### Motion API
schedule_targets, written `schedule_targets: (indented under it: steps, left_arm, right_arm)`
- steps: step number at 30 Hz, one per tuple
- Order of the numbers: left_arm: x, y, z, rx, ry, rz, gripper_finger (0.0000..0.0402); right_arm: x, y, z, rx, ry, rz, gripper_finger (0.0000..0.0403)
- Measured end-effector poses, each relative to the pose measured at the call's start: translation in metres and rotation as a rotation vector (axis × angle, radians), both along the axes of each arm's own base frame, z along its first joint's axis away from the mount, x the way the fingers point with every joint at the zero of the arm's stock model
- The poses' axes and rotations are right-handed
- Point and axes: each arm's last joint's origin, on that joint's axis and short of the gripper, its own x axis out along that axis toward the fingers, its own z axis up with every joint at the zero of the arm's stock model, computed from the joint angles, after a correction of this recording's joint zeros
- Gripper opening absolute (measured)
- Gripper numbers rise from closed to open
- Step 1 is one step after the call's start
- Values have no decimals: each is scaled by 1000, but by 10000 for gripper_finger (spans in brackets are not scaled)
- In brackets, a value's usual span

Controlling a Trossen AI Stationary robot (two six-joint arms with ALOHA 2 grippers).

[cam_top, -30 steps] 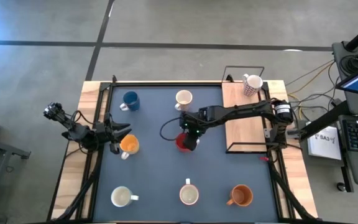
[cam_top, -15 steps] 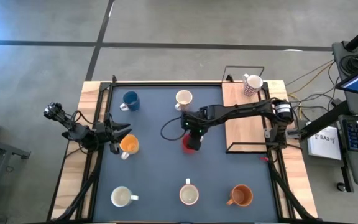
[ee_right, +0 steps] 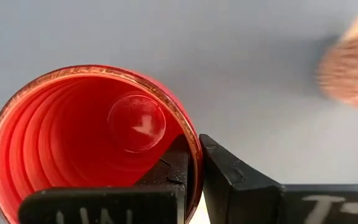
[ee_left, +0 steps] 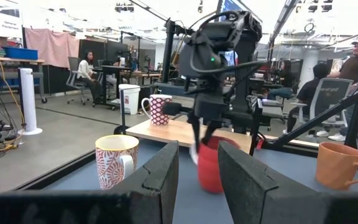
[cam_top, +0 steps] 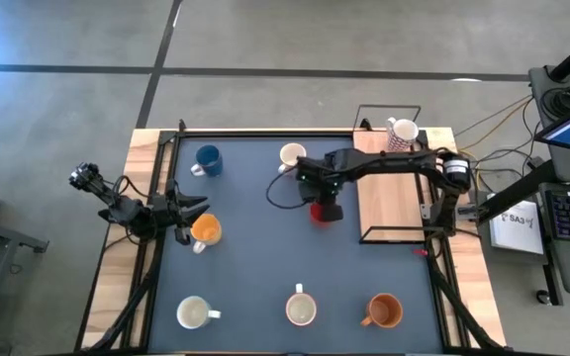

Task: Place coffee mugs
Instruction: Put the red mug on the shelf

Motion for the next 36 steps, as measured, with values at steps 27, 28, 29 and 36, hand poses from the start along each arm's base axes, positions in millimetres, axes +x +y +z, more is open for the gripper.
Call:
schedule_targets:
  steps: [27,28,29,36]
  left_arm:
    - [0,0,0,0,0,0,95]
    - [0,0,0,0,0,0,95]
    - [0,0,0,0,0,0,95]
    - [0,0,0,0,0,0,95]
  right_arm:
    - [-14,-48,9,-246,58,-260,110]
    - [-15,-48,12,-237,56,-317,112]
    - [-16,-48,15,-225,53,-373,114]
    - [-21,-46,29,-117,27,-847,120]
